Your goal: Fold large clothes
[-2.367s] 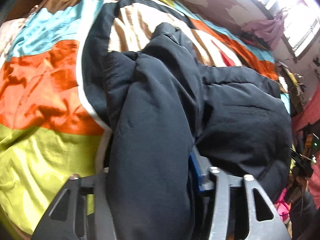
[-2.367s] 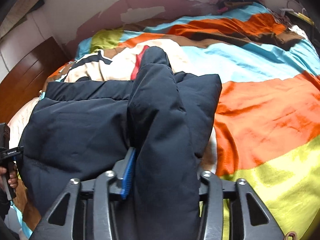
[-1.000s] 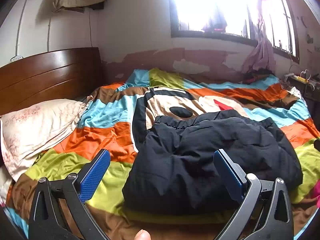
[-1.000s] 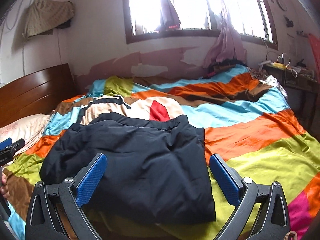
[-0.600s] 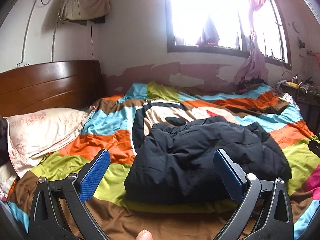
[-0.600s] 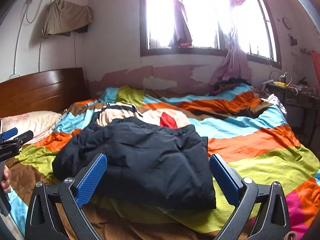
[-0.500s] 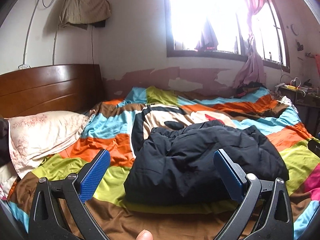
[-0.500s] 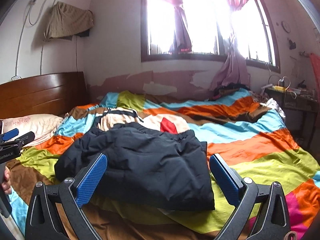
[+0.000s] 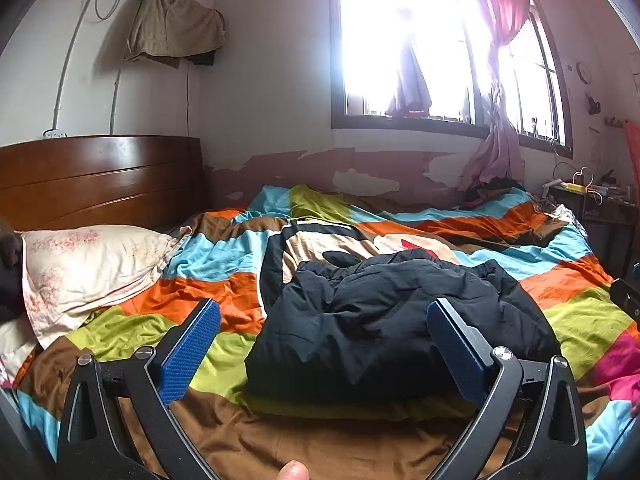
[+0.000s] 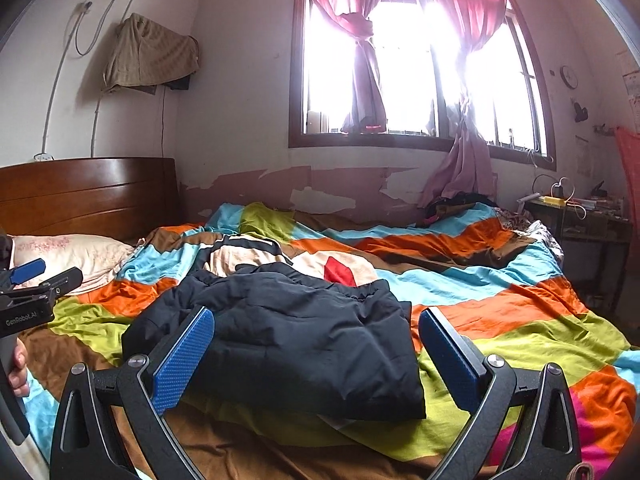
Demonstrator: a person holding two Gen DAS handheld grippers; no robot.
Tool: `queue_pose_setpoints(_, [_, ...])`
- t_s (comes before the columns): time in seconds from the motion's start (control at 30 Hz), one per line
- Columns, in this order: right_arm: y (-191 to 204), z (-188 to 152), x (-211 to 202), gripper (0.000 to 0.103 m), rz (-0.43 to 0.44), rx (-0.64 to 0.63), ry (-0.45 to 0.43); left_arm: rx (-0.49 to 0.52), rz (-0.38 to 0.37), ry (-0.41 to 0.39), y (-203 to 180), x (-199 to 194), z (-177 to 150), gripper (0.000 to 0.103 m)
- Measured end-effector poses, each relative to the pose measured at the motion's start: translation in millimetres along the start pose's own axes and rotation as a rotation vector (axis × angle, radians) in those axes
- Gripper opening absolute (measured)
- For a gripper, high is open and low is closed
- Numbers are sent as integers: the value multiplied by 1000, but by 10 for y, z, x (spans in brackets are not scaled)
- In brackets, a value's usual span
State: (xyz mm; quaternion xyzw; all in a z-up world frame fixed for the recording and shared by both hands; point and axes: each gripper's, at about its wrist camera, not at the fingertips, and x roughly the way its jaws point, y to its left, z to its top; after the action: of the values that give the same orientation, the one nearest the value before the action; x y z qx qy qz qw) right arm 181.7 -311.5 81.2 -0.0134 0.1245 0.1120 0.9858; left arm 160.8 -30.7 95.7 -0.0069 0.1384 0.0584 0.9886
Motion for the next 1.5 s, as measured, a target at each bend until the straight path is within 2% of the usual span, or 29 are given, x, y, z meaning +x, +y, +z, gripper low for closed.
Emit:
queue_pose_setpoints(0.37, [138,-160,-172,103,-4,23,11,-10,0,26,29,-210,-214,101])
queue_pose_setpoints(0.8, [283,-368,-465,103,-4,20,-5,-18,13,-3,-6,-558,-397,101])
queue_pose_setpoints(1.5, [408,-680,-585,103,1,-20,19,12,0,17,-112,-643,-760,101])
